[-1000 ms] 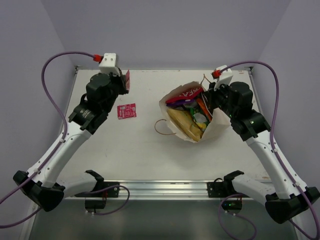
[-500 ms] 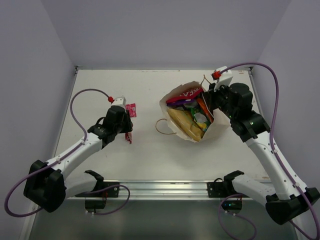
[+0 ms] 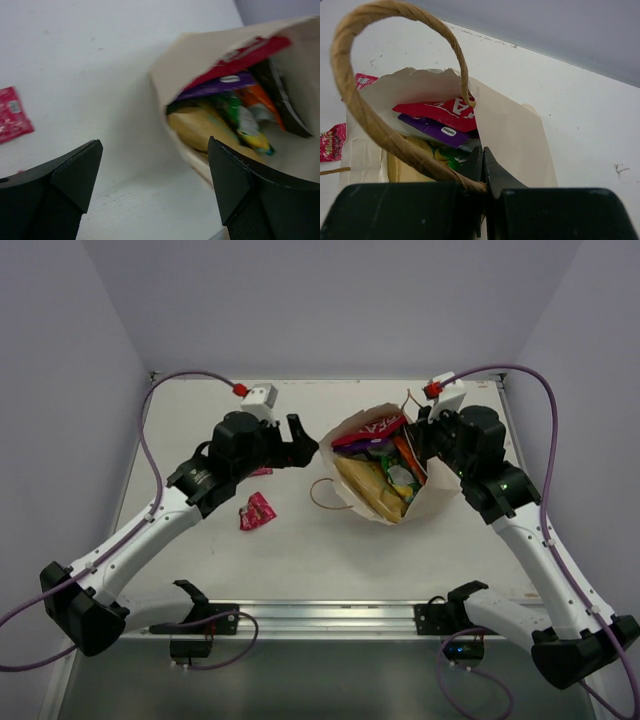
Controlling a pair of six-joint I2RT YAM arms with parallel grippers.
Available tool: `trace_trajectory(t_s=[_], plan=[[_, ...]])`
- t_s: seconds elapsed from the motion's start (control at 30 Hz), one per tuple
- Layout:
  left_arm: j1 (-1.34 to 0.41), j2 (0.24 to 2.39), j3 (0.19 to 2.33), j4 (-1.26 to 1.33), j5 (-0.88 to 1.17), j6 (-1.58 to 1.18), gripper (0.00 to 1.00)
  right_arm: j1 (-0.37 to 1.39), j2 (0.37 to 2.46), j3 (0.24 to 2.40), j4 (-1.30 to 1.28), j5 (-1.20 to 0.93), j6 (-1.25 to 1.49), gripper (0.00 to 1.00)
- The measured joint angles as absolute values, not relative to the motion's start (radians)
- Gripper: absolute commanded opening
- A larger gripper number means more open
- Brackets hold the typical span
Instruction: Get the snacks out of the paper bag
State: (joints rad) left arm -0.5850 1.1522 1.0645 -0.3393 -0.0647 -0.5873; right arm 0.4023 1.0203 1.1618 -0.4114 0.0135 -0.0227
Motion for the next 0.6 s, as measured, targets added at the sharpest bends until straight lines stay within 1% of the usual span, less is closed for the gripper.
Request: trace_trajectory(t_s=[0.1,0.17,0.27,0.4,0.47,0.6], plan=[[-0.741,1.231,1.234,-0.321,-0.047,-0.559,0.87,0.407,1.020,1.165,-0.418,0.017,-0.023,0.00],[-0.800,1.286,1.303,-0.302,-0.029,-0.516,0.82,0.411,1.020,1.166,-0.422,0.017,-0.024,0.00],[-0.828,1.365,1.350,-0.286,0.003,-0.424,0.77,0.413,1.019,1.167,-0.426,0.017,-0.026,0.00],[-0.847,1.489,1.398,-0.288,0.055,-0.353,0.73,0.417,1.018,1.167,-0.427,0.017,-0.026,0.00],[-0.859,1.547,1.419,-0.293,0.085,-0.379,0.70,0.419,1.017,1.167,-0.429,0.017,-0.026,0.00],[-0.890,1.617,1.421,-0.287,0.111,-0.499,0.67,0.421,1.013,1.167,-0.434,0.017,-0.026,0.00]])
